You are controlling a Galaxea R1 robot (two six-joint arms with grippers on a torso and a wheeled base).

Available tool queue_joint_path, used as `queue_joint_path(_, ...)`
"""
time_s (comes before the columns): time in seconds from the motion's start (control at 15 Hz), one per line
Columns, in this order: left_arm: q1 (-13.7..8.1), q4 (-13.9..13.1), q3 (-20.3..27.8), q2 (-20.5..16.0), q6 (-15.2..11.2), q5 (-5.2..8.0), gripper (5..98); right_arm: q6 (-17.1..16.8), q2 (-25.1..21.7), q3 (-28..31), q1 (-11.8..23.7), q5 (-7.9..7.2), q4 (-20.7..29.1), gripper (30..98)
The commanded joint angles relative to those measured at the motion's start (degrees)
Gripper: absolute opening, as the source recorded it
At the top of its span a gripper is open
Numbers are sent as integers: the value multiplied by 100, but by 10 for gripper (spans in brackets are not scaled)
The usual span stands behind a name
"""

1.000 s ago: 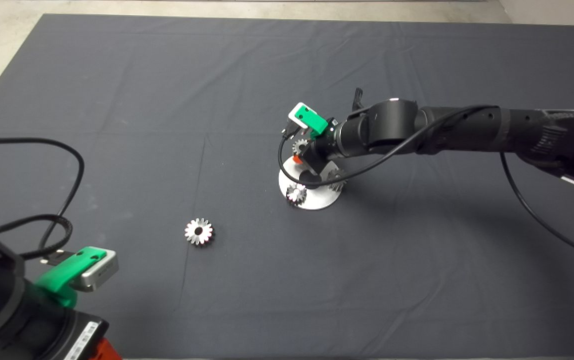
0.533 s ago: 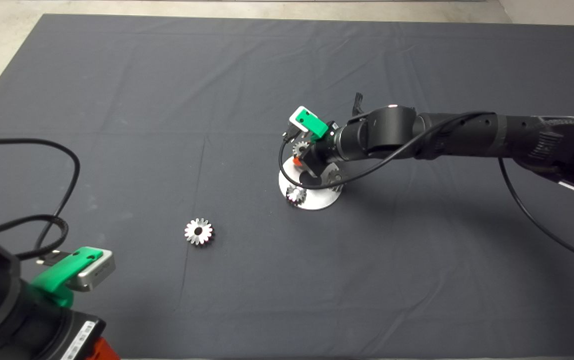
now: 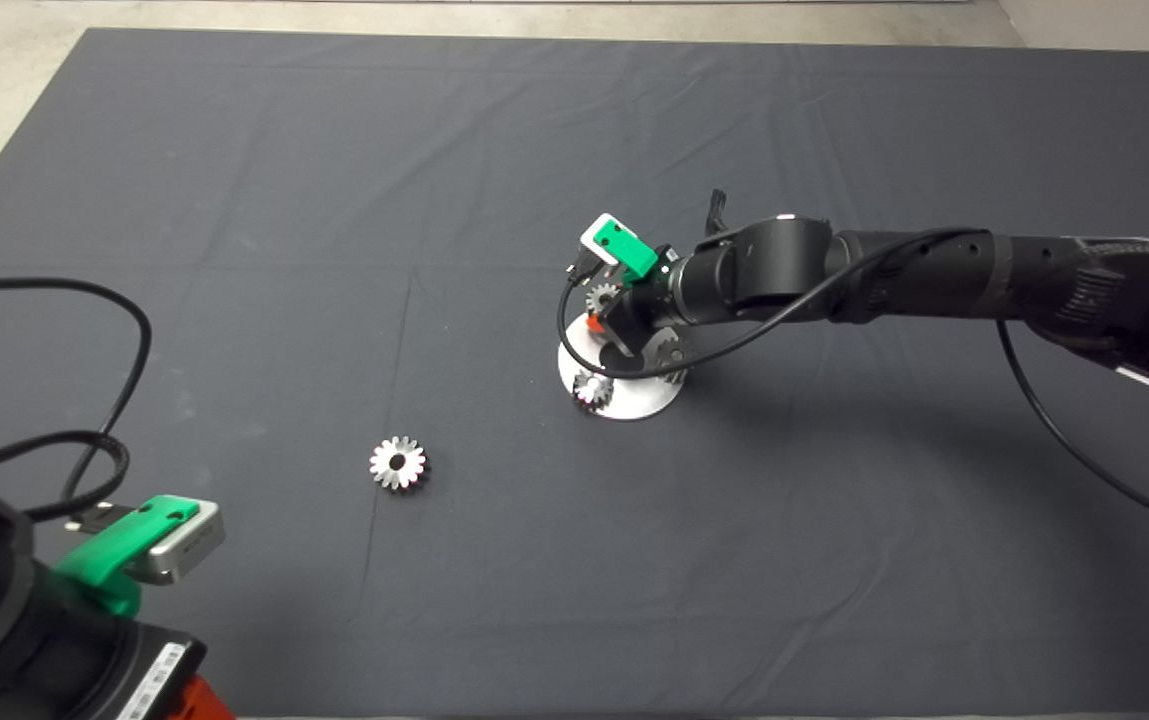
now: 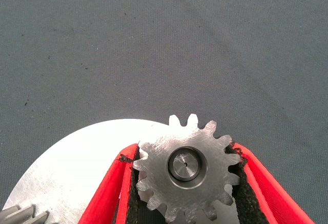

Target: Remove an incorrectly installed larger gear and replace it with the correct smaller gear

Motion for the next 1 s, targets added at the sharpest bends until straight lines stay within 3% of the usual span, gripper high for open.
queue_joint_path(0.0,-25,-72,81,-29,-1,17,733,45,10,29,30,-89,-35,390)
queue_joint_path(0.27,-16,-84,99,-20,-2,8,733,145,28,46,48,-98,-35,413)
queue_joint_path(0.67,-16,-84,169,-3,-2,17,733,196,-9,211,122,-303,-33,434)
queue_joint_path(0.73,-16,-84,169,-3,-2,17,733,370,-121,511,328,-432,17,467)
queue_joint_path(0.8,-16,-84,158,10,-2,26,733,797,-430,1133,849,-559,79,486)
queue_joint_path(0.93,-16,-84,117,7,-2,26,733,1569,-942,2300,1814,-627,631,486)
